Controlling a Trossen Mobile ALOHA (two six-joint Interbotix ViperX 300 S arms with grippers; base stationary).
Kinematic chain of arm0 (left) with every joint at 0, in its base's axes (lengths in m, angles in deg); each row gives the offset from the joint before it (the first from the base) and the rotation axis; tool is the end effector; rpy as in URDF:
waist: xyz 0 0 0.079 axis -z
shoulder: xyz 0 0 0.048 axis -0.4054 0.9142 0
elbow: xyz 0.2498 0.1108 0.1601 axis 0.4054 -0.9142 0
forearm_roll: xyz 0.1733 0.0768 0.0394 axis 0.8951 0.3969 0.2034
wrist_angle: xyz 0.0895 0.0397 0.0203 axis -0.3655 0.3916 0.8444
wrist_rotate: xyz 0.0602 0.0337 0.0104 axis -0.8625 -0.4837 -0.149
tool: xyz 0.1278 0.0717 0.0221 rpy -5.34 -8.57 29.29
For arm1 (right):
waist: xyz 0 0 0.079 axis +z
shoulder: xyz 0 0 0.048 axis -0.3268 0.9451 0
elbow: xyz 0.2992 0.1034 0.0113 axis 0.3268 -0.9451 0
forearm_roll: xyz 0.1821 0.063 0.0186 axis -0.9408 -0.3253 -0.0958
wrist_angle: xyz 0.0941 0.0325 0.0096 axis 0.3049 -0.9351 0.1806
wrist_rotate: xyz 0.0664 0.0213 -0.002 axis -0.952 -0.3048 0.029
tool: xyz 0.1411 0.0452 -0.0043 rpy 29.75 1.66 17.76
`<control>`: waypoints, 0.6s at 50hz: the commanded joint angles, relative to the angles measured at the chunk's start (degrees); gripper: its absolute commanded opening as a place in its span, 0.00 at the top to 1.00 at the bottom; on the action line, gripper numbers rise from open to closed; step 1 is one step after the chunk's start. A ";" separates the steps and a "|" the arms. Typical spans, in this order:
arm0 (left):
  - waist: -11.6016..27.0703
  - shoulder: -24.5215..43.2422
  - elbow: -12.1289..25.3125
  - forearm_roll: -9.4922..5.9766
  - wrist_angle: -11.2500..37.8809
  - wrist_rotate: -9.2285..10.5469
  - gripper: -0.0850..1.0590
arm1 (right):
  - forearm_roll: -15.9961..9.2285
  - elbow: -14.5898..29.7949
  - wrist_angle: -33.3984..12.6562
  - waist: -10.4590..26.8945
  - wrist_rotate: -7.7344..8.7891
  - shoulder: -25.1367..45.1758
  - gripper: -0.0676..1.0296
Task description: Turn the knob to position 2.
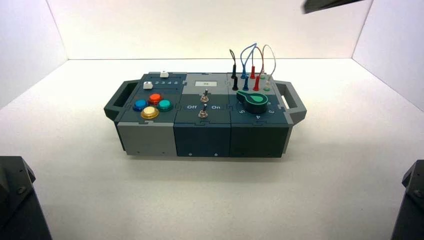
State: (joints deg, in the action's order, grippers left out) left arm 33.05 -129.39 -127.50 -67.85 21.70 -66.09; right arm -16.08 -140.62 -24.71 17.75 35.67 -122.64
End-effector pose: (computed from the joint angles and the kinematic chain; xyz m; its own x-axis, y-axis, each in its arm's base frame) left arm 0.1944 -0.0461 0.2532 0.9452 -0.2199 -0.2412 0.2001 0.9742 -0.1042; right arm 0.2030 0.1661 0.1719 0.5405 0.4697 -0.6981 -0.5300 0.8344 0.1510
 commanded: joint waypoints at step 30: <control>0.35 0.44 0.70 0.00 -0.53 0.09 0.96 | -2.64 15.47 0.97 5.89 0.53 35.68 0.96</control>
State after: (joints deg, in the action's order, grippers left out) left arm 33.05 -129.39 -127.50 -67.85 21.61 -66.09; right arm -17.92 -127.17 -24.18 22.85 36.11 -88.01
